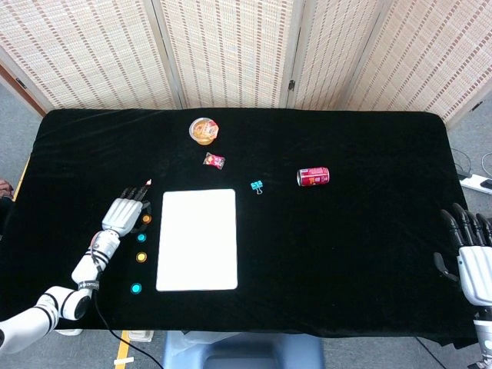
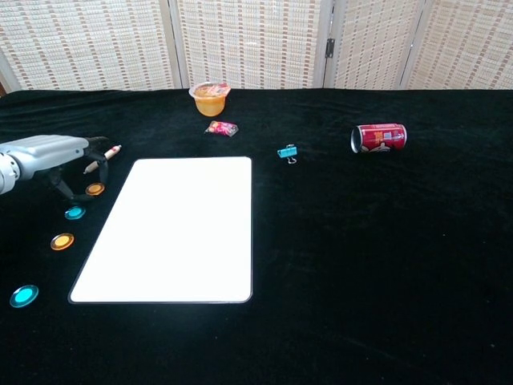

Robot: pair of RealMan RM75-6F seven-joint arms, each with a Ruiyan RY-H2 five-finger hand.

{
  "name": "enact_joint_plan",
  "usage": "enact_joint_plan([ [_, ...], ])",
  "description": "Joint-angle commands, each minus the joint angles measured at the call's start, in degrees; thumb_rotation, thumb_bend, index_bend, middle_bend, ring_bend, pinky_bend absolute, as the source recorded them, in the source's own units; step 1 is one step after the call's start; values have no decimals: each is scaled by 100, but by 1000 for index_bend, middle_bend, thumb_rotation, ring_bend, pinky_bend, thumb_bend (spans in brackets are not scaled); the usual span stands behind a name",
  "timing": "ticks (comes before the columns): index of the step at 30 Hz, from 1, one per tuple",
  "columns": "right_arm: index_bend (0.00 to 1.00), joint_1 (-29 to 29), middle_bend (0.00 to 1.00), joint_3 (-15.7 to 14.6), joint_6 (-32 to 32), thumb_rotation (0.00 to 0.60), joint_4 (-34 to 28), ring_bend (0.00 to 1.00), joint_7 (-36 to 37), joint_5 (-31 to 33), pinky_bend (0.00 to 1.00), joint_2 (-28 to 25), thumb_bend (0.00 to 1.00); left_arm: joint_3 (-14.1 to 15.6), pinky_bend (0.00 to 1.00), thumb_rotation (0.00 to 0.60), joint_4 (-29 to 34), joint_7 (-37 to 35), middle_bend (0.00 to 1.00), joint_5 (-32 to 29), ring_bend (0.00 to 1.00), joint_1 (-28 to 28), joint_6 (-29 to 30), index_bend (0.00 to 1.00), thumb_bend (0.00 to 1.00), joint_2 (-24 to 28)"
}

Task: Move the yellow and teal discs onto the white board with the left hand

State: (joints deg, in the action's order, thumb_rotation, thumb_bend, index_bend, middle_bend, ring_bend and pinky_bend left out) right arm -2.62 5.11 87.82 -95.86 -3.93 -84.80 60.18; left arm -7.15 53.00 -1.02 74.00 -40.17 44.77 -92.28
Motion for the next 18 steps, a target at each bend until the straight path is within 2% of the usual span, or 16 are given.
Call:
enact_joint_plan([
  [1, 0, 4, 0, 0, -1, 600, 12, 20, 11, 5, 0, 3, 459, -4, 0, 600, 4, 26, 14, -21, 0, -14, -20, 461, 399, -3],
  [9, 0, 8, 0, 6, -25, 600, 76, 21, 78, 42, 0, 27, 460, 5, 0, 600, 130, 57, 24, -9, 0, -25, 21, 521, 454, 51],
  [13, 0, -4, 0, 18, -31, 600, 95, 20, 97, 35, 0, 37, 459, 7, 0, 600, 232, 81, 34, 46, 0, -38, 100, 534, 515, 110],
  [18, 0, 4, 0, 22, -12, 600, 106, 21, 107, 30, 0, 33, 459, -65, 0, 600, 499, 85, 36, 108, 0, -59, 306, 535, 522, 227],
])
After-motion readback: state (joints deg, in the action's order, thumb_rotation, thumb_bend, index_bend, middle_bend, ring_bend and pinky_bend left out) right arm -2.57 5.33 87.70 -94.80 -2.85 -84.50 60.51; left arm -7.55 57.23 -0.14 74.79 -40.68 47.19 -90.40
